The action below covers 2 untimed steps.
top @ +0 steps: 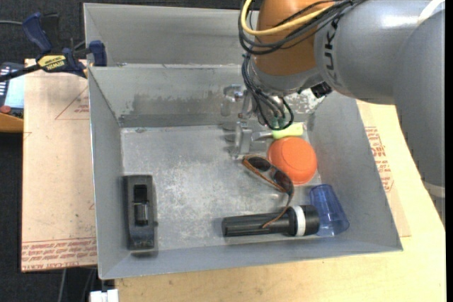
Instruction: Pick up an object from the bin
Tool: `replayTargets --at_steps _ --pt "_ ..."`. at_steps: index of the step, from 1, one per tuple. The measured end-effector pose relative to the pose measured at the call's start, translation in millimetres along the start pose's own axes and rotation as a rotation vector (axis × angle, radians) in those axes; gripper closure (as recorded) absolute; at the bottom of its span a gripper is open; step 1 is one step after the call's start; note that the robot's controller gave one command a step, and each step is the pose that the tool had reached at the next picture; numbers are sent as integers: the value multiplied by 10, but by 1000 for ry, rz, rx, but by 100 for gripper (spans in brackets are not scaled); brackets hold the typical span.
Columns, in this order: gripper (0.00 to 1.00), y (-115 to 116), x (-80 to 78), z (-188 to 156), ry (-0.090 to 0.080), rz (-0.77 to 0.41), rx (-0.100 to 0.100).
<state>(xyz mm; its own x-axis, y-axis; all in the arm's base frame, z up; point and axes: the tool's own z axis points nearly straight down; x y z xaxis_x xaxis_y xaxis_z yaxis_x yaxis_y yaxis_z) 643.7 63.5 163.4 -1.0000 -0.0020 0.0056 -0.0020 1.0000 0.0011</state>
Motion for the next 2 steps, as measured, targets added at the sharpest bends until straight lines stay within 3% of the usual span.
replayTargets --at_steps 1,2 --pt "0 -5 -18 -48 -7 2 0" --pt "0 -724 -66 942 -4 38 0"
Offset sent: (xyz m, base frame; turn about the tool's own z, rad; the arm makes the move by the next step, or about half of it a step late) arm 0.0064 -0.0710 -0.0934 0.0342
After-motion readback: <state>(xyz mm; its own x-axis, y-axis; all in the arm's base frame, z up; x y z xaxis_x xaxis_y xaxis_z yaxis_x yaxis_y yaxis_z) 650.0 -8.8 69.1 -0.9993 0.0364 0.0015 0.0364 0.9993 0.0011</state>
